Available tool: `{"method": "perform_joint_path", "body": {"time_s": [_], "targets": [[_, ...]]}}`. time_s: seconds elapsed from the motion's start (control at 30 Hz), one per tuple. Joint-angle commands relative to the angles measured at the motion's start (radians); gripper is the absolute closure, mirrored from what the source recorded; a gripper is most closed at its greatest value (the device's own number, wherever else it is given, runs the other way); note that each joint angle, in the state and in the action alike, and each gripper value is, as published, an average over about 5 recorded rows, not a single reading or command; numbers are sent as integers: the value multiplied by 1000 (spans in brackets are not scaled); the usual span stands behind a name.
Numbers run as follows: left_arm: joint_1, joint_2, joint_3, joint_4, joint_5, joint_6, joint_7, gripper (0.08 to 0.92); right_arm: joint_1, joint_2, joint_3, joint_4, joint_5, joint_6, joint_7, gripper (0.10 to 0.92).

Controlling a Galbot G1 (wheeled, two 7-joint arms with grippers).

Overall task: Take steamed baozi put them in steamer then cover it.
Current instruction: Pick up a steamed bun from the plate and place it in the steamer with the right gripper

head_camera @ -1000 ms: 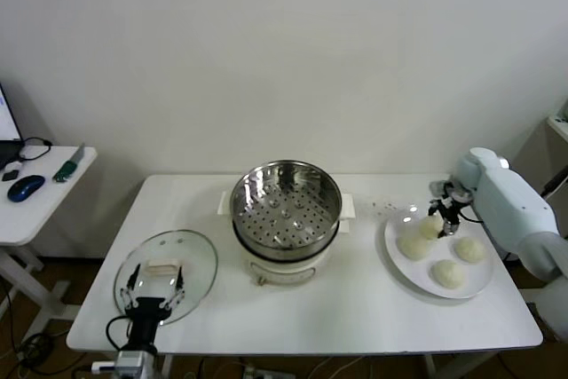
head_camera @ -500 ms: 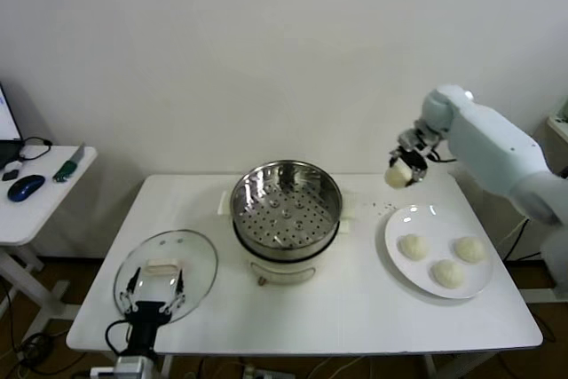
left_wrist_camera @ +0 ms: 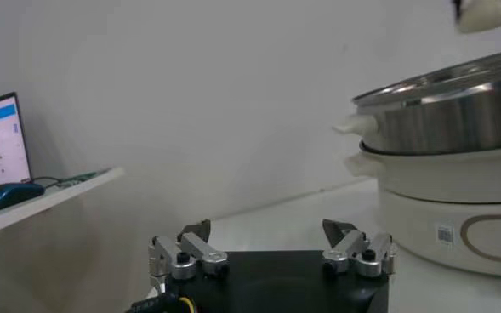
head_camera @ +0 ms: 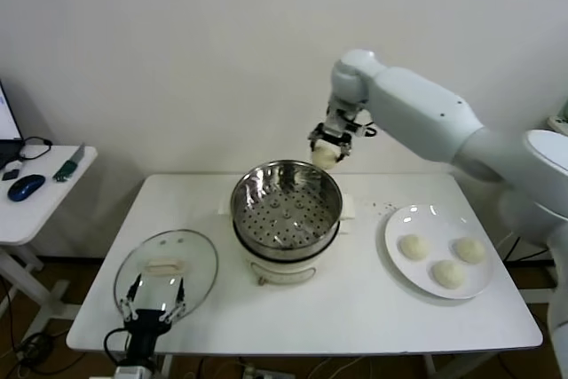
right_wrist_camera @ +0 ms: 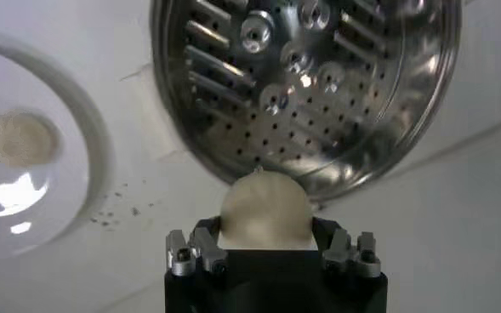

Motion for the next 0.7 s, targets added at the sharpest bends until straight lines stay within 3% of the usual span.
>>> {"method": "perform_joint_path", "body": {"time_s": [0.03, 0.3, 0.7], "targets": [[30, 5, -5, -7, -3, -7, 2, 177, -27, 133, -29, 74, -160, 106, 42, 314], [52, 10, -11, -10, -7, -16, 0, 177, -125, 179, 8, 26, -345, 157, 88, 313], [63, 10, -17, -9, -9, -21, -2, 177, -215, 206, 42, -64, -445, 182, 117, 305]]}}
